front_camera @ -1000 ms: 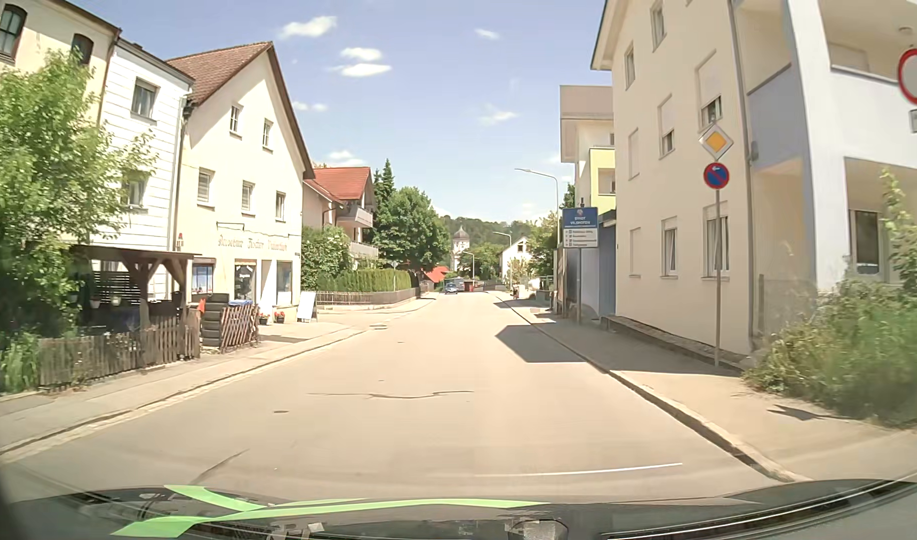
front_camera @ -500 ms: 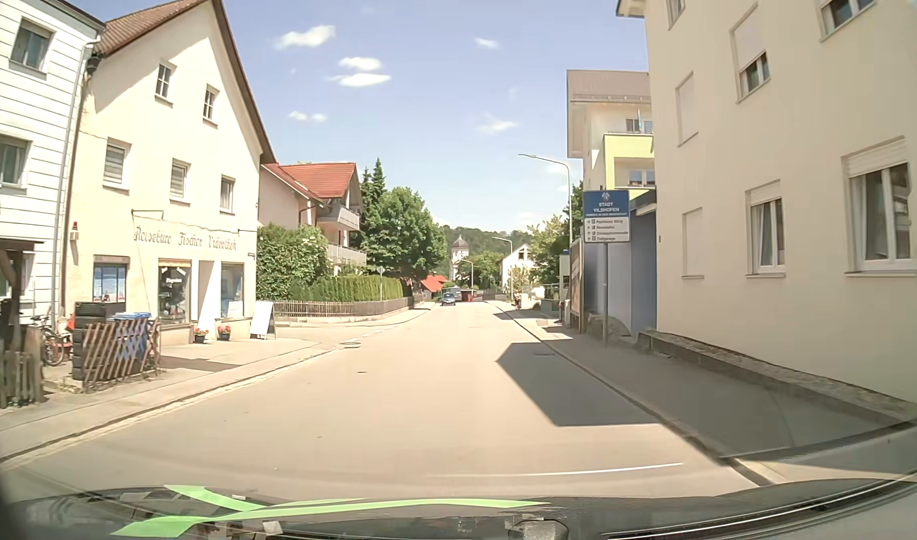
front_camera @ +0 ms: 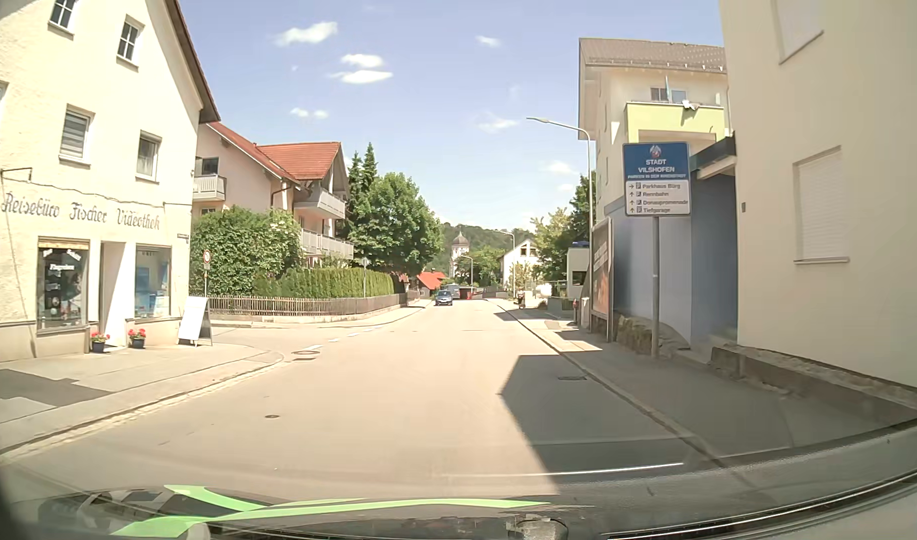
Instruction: Follow the waypoints while adhering to traffic rules and regulations
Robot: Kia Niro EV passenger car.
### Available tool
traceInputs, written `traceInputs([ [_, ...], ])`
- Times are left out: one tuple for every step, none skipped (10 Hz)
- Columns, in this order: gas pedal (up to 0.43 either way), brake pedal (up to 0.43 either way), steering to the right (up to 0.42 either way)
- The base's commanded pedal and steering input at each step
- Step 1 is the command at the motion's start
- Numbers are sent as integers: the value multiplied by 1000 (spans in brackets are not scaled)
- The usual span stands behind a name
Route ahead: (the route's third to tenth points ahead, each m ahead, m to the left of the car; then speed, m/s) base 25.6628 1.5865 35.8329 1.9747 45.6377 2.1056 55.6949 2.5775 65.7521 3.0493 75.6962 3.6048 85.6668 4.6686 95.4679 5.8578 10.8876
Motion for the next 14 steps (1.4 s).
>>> traceInputs([
  [67,0,-5],
  [67,0,-5],
  [67,0,-5],
  [67,0,-5],
  [67,0,-5],
  [79,0,-5],
  [79,0,-5],
  [79,0,-5],
  [79,0,-5],
  [87,0,-6],
  [98,0,-6],
  [118,0,-6],
  [118,0,-6],
  [130,0,-6],
])
